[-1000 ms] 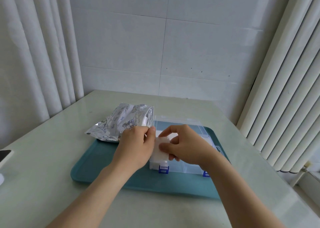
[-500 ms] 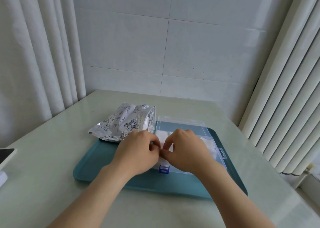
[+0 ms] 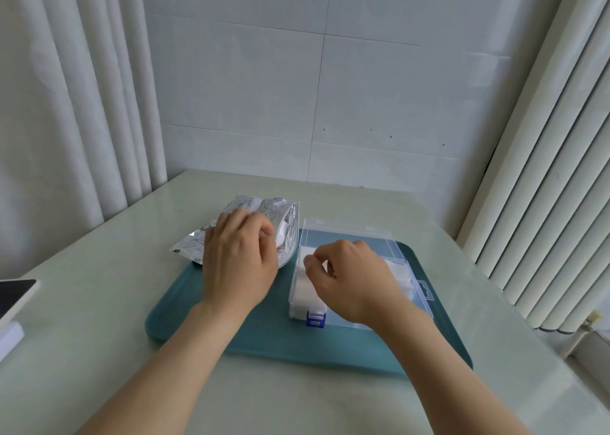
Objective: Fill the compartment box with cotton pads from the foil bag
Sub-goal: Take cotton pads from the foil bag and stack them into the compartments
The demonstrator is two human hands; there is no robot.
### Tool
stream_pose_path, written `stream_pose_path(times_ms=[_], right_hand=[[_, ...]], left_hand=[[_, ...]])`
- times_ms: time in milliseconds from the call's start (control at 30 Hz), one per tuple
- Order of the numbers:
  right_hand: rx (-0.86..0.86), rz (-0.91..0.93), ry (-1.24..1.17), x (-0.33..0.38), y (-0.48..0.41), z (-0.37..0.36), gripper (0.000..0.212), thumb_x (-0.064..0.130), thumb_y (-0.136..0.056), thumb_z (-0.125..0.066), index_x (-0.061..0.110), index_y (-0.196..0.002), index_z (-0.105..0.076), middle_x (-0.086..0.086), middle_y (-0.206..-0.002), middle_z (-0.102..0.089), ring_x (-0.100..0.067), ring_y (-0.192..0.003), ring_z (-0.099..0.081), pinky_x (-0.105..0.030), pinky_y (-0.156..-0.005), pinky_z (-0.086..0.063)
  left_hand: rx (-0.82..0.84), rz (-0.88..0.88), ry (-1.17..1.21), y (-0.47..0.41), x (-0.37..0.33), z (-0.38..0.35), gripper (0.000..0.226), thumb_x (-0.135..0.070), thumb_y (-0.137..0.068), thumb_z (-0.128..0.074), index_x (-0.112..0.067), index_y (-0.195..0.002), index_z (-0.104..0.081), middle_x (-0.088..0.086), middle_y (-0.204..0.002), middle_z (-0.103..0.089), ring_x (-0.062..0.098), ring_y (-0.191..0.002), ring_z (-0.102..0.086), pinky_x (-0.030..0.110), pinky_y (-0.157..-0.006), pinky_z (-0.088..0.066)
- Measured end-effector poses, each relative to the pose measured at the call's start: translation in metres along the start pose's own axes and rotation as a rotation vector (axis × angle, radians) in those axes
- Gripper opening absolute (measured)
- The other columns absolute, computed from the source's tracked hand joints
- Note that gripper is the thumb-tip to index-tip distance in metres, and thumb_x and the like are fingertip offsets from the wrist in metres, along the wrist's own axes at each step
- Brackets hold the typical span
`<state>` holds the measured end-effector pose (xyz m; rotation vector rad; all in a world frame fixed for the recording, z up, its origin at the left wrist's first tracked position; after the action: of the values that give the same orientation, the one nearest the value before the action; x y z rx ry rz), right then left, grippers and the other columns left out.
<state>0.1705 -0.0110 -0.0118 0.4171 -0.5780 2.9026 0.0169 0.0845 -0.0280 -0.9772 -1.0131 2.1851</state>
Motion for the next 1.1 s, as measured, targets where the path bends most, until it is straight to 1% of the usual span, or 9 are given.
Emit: stream_pose_path(times_ms=[133,200,333,467,567,700,800,900,1100], right_hand=[[-0.111,0.019,-0.132,0.004,-0.002,-0.003,0.023,0.023,-0.100,-0.051,0.029,-0.106,-0.072,0.010,-0.075,-0.066,-0.015,-0.073,-0.053,-0.033,-0.066,-0.046],[-0.125,0.041,-0.137,0.004,-0.004,-0.007,0.031,0.013,-0.100,-0.050,0.024,-0.117,-0.074,0.007,-0.097,-0.072,-0.010,-0.079,-0.051,-0.025,-0.072,-0.041],[-0.122,0.012,-0.158,0.007,-0.014,-0.010,0.041,0.001,-0.097,-0.048,0.017,-0.124,-0.075,0.003,-0.117,-0.076,-0.014,-0.103,-0.065,-0.019,-0.089,-0.045],[-0.096,0.015,-0.181,0.016,-0.034,-0.018,0.044,0.002,-0.101,-0.046,0.015,-0.135,-0.069,-0.001,-0.128,-0.074,-0.020,-0.120,-0.063,-0.018,-0.095,-0.043],[-0.035,0.004,-0.165,0.017,-0.049,-0.031,0.044,0.006,-0.102,-0.046,0.014,-0.141,-0.064,-0.003,-0.114,-0.074,-0.030,-0.118,-0.060,-0.024,-0.089,-0.040],[0.028,-0.036,-0.165,0.021,-0.074,-0.040,0.014,0.015,-0.099,-0.058,0.015,-0.113,-0.061,0.008,-0.078,-0.048,-0.031,-0.090,-0.049,-0.024,-0.069,-0.031],[0.020,-0.128,-0.311,0.022,-0.093,-0.043,0.035,0.019,-0.096,-0.062,0.013,-0.130,-0.058,0.000,-0.107,-0.067,-0.026,-0.105,-0.057,-0.031,-0.088,-0.046],[0.062,-0.192,-0.419,0.025,-0.104,-0.048,0.045,0.019,-0.096,-0.057,0.015,-0.140,-0.052,-0.002,-0.134,-0.062,-0.024,-0.125,-0.057,-0.035,-0.102,-0.048],[0.086,-0.278,-0.507,0.026,-0.124,-0.059,0.025,0.042,-0.093,-0.057,0.018,-0.100,-0.059,0.002,-0.097,-0.064,-0.020,-0.091,-0.058,-0.032,-0.068,-0.044]], left_hand=[[0.210,0.113,0.020,-0.004,0.029,-0.026,0.050,-0.045,-0.098,-0.051,-0.020,-0.141,-0.055,0.008,-0.160,-0.045,0.034,-0.152,-0.034,0.055,-0.121,-0.029],[0.366,0.220,0.016,-0.004,0.040,-0.034,0.077,-0.065,-0.093,-0.055,-0.031,-0.158,-0.033,0.002,-0.170,-0.028,0.032,-0.159,-0.021,0.063,-0.126,-0.017],[0.460,0.316,-0.044,-0.004,0.044,-0.035,0.090,-0.075,-0.084,-0.055,-0.032,-0.159,-0.027,-0.003,-0.165,-0.037,0.034,-0.150,-0.035,0.062,-0.121,-0.028],[0.423,0.329,-0.002,-0.004,0.049,-0.034,0.050,-0.046,-0.096,-0.040,-0.018,-0.136,-0.054,0.009,-0.142,-0.058,0.039,-0.130,-0.050,0.049,-0.108,-0.040],[0.387,0.301,-0.014,-0.003,0.046,-0.033,0.033,-0.026,-0.103,-0.039,-0.009,-0.122,-0.058,0.017,-0.130,-0.062,0.043,-0.116,-0.055,0.048,-0.099,-0.043],[0.361,0.276,-0.022,-0.004,0.043,-0.032,0.061,-0.041,-0.091,-0.016,-0.006,-0.116,-0.060,0.019,-0.130,-0.063,0.046,-0.112,-0.058,0.051,-0.097,-0.048],[0.378,0.276,-0.039,-0.004,0.048,-0.033,0.066,-0.038,-0.093,-0.017,-0.005,-0.130,-0.060,0.018,-0.139,-0.062,0.045,-0.119,-0.058,0.052,-0.101,-0.048],[0.353,0.278,-0.041,-0.004,0.050,-0.034,0.040,-0.019,-0.100,-0.040,-0.001,-0.129,-0.062,0.021,-0.133,-0.064,0.046,-0.115,-0.060,0.049,-0.099,-0.048],[0.328,0.303,-0.023,-0.004,0.052,-0.038,0.025,-0.006,-0.096,-0.051,0.000,-0.118,-0.063,0.022,-0.118,-0.067,0.045,-0.104,-0.060,0.047,-0.091,-0.044]])
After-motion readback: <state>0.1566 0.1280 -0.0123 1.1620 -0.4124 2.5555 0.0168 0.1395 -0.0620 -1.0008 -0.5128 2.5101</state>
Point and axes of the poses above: each hand's wrist, its own y-axis away from the middle knuckle, its own z-axis out of the back of the hand, x = y × z, the point moved 4 cm from there along -y, towards the middle knuckle
